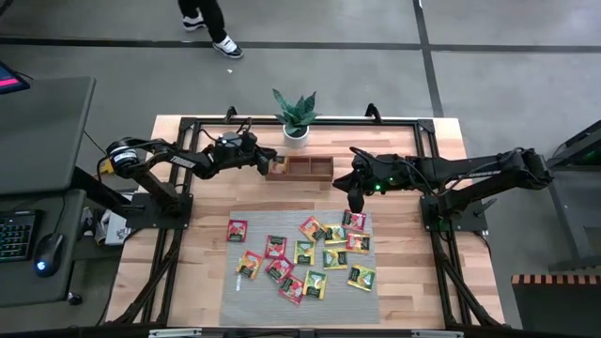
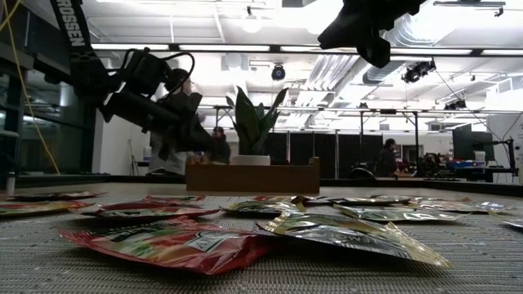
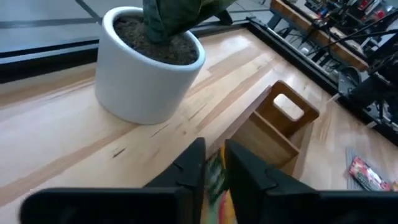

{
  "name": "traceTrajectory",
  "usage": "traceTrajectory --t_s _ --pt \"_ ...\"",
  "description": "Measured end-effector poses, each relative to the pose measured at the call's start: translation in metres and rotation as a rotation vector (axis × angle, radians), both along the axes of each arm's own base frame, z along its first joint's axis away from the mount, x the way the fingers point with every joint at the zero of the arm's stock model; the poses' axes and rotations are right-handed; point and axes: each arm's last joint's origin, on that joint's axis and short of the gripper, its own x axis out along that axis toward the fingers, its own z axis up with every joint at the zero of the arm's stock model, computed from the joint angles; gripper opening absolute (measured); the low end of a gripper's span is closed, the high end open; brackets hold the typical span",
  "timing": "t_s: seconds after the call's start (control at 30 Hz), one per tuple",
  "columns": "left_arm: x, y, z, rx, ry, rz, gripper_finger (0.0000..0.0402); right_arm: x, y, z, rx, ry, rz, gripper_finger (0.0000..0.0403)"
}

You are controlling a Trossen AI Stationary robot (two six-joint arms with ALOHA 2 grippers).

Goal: Pick & Place Tea
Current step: Put the orange tea bag into the left section of the wooden organizer

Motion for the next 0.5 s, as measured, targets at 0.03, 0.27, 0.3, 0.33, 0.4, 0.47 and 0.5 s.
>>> traceTrajectory --t_s 0.03,0.27,0.3,0.33,0.4,0.47,0.5 --pt "0.0 0.0 0.0 0.003 -0.005 0.0 0.0078 0.0 0.0 0.0 0.0 0.0 0.0 0.0048" --pt "0.002 0.001 0.011 0.051 -0.09 -0.006 0.0111 0.0 0.0 0.0 0.03 0.001 0.001 0.0048" --pt "0.002 0.0 0.015 0.055 -0.11 -0.019 0.0112 0.0 0.0 -0.001 0.042 0.002 -0.004 0.0048" --pt "0.001 0.0 0.018 0.055 -0.127 -0.038 0.0112 0.0 0.0 -0.001 0.049 0.003 -0.008 0.0049" --pt "0.001 -0.002 0.022 0.037 -0.153 -0.084 0.0113 0.0 0.0 -0.002 0.063 0.01 -0.017 0.005" --pt "0.001 -0.005 0.025 0.003 -0.179 -0.148 0.0113 0.001 0.001 -0.004 0.078 0.022 -0.021 0.005" --pt "0.001 -0.006 0.028 -0.015 -0.197 -0.18 0.0113 0.003 0.001 -0.007 0.087 0.033 -0.024 0.005"
